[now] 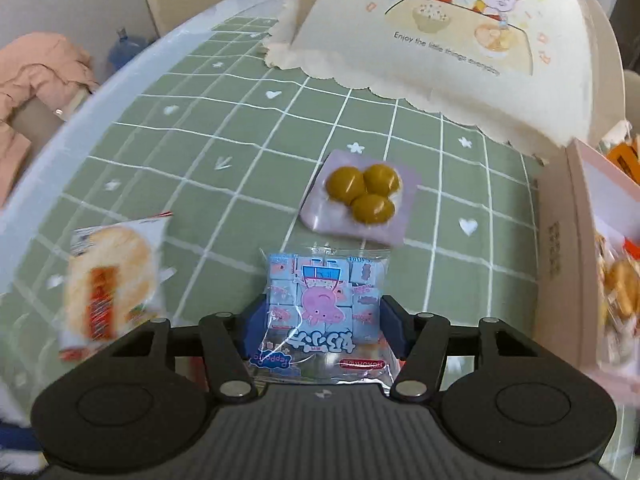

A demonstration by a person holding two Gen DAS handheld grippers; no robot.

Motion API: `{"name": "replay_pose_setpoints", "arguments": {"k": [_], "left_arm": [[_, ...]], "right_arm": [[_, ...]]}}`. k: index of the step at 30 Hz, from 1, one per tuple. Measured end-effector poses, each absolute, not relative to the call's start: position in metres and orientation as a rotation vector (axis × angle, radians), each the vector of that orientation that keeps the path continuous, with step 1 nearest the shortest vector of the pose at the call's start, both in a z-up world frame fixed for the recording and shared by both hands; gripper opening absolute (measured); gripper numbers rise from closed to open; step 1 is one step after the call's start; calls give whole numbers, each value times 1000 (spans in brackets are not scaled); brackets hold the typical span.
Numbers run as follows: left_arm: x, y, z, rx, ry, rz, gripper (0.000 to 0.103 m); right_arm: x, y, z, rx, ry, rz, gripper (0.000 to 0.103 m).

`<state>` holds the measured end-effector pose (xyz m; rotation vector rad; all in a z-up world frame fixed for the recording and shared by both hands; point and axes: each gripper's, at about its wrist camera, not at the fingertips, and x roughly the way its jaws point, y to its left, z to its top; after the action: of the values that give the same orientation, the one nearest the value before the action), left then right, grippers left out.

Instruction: Organize snacks

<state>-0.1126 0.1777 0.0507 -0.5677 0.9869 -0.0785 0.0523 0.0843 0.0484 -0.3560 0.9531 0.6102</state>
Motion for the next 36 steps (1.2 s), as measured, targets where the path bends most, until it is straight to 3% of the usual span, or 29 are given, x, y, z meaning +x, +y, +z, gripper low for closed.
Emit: {"name": "replay_pose_setpoints", "arguments": {"k": [12, 22, 30, 36], "left_arm": [[-58, 83, 69, -400, 1089, -499, 33], [85, 35, 179, -316, 746, -546, 33], [228, 3, 121, -325, 923, -378, 34], [246, 8, 71, -455, 928, -269, 33]], "right_arm": [[-22, -98, 117, -268, 939, 347, 59], [9, -184, 237, -115, 533, 197, 59], [22, -201, 215, -136, 525, 206, 59], [38, -193, 171, -138, 653, 276, 59]]}}
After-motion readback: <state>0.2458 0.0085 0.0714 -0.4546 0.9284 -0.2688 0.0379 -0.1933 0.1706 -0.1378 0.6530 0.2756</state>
